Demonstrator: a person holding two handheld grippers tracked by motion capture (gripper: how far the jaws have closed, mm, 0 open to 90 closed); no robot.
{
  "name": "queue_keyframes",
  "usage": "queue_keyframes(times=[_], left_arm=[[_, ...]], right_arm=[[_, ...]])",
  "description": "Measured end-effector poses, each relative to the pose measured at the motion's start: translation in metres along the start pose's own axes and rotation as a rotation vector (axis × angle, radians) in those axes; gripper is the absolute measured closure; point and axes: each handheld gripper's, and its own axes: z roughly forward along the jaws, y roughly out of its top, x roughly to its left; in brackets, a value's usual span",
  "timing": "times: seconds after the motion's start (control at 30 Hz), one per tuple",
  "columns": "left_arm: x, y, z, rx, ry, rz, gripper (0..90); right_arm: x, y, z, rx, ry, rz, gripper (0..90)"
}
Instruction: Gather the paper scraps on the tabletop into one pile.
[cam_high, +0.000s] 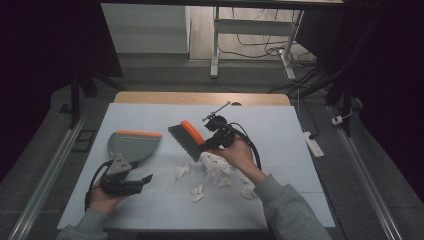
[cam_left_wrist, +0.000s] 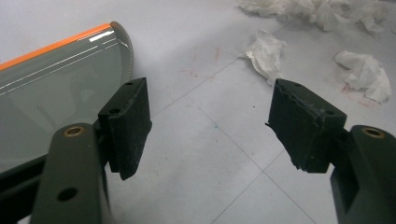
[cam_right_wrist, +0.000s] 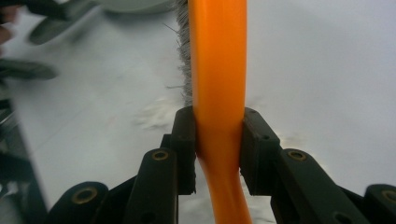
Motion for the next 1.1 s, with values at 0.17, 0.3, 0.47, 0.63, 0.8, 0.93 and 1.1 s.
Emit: queue_keyframes(times=[0.17, 0.3, 0.47, 0.63, 0.8, 0.93, 1.1], left_arm=[[0.002, -0.001, -0.004, -0.018, 0.011, -0.014, 30.2], [0.003, -0.001, -0.004, -0.016, 0.010, -0.017, 30.2], [0.003, -0.001, -0.002, -0.010, 0.007, -0.011, 30.2], [0.004, -0.002, -0.003, -0.013, 0.005, -0.016, 30.2], [0.003, -0.002, -0.002, -0.008, 0.003, -0.012, 30.2], [0.003, -0.002, -0.001, -0.005, 0.004, -0.011, 30.2], [0.004, -0.001, 0.000, -0.004, 0.006, -0.014, 30.2]], right_arm=[[0.023, -0.008, 0.021, 0.050, 0.091, -0.027, 69.5], [0.036, -0.013, 0.039, 0.108, 0.105, -0.068, 69.4], [0.046, -0.011, 0.055, 0.159, 0.103, -0.101, 69.4], [0.036, -0.010, 0.057, 0.199, 0.027, -0.100, 69.4], [0.012, -0.018, 0.034, 0.196, -0.070, -0.051, 69.5], [0.005, -0.026, 0.014, 0.158, -0.099, -0.046, 69.4], [0.019, -0.031, -0.017, 0.058, -0.056, -0.069, 69.4]])
